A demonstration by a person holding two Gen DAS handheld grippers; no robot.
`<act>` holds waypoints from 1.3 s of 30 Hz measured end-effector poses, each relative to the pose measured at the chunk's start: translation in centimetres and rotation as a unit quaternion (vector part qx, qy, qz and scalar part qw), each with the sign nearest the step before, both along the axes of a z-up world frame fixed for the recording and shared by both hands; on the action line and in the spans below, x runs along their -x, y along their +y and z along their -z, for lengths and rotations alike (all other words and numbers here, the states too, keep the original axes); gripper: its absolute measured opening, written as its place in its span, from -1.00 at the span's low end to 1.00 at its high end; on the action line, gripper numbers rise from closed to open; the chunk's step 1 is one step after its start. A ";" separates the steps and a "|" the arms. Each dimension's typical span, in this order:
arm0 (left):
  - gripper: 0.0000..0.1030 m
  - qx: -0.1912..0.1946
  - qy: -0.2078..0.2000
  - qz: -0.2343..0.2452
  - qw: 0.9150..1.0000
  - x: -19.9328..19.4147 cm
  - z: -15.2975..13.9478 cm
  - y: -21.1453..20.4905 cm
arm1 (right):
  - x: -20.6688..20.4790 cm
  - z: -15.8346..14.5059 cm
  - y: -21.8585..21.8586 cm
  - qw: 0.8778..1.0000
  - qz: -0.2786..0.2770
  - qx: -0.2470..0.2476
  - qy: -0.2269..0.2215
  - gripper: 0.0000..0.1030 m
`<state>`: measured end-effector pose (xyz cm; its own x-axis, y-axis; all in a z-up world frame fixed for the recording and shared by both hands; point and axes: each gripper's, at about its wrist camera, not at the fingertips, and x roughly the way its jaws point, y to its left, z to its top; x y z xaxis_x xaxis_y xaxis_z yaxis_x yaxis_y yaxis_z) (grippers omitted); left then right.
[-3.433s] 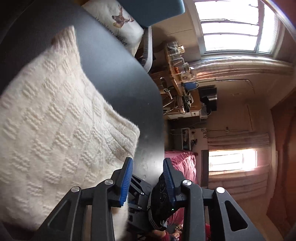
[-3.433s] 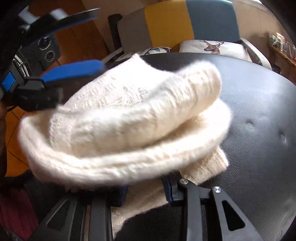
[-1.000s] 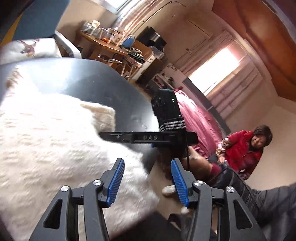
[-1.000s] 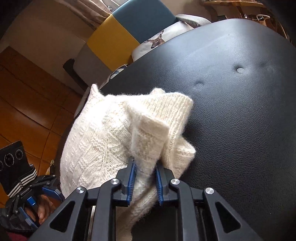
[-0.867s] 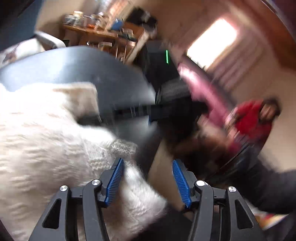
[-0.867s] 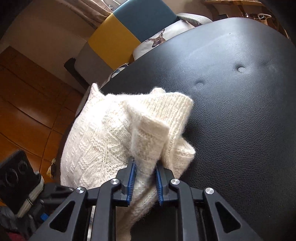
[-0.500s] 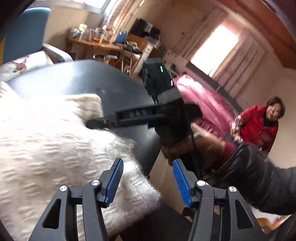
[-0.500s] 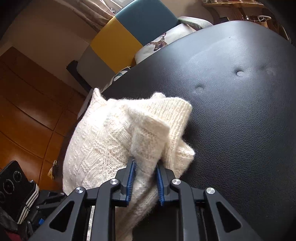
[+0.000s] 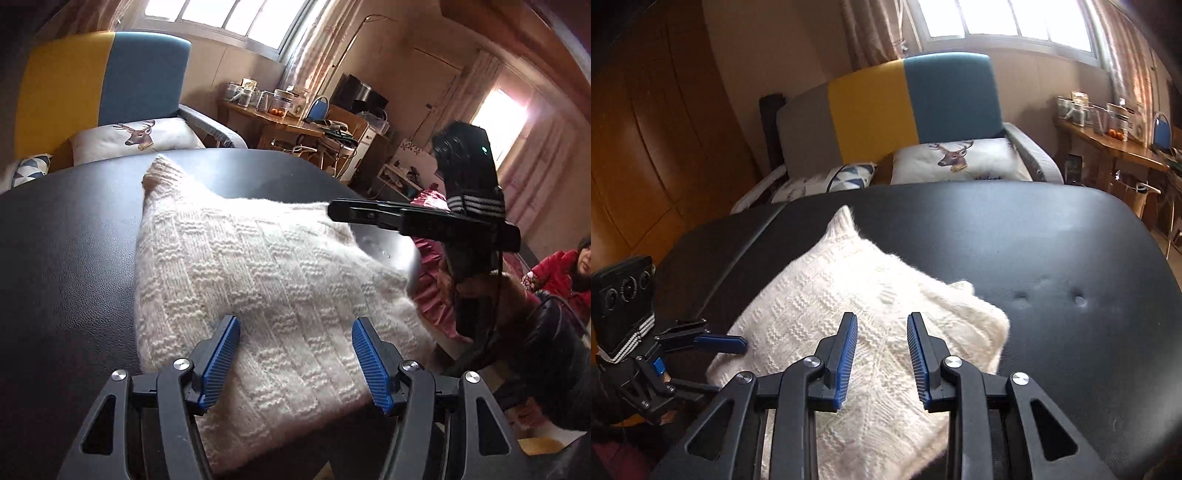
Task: Fold clothes
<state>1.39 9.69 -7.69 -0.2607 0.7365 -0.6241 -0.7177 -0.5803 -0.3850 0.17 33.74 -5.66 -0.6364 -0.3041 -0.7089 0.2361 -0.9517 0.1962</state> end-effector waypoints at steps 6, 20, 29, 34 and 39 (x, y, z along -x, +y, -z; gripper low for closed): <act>0.45 0.039 0.031 0.010 0.999 -3.1 3.7 1.0 | -0.4 5.9 2.4 0.997 0.053 0.039 -0.033 -0.51; 0.65 0.004 0.008 -0.059 0.998 1.9 -1.1 -1.1 | -1.5 3.7 1.2 0.997 0.081 0.005 0.003 -0.47; 0.86 0.063 0.054 -0.062 0.995 0.4 1.6 0.9 | -5.6 4.2 -2.4 0.998 -0.003 -0.066 -0.012 -0.47; 0.90 0.081 0.083 -0.070 0.991 -0.4 2.6 1.6 | -6.1 5.5 -0.8 1.000 0.028 -0.007 -0.002 -0.48; 0.91 0.067 0.063 -0.081 0.992 -0.1 2.1 1.1 | -6.3 5.4 -1.1 0.999 0.032 -0.015 0.006 -0.48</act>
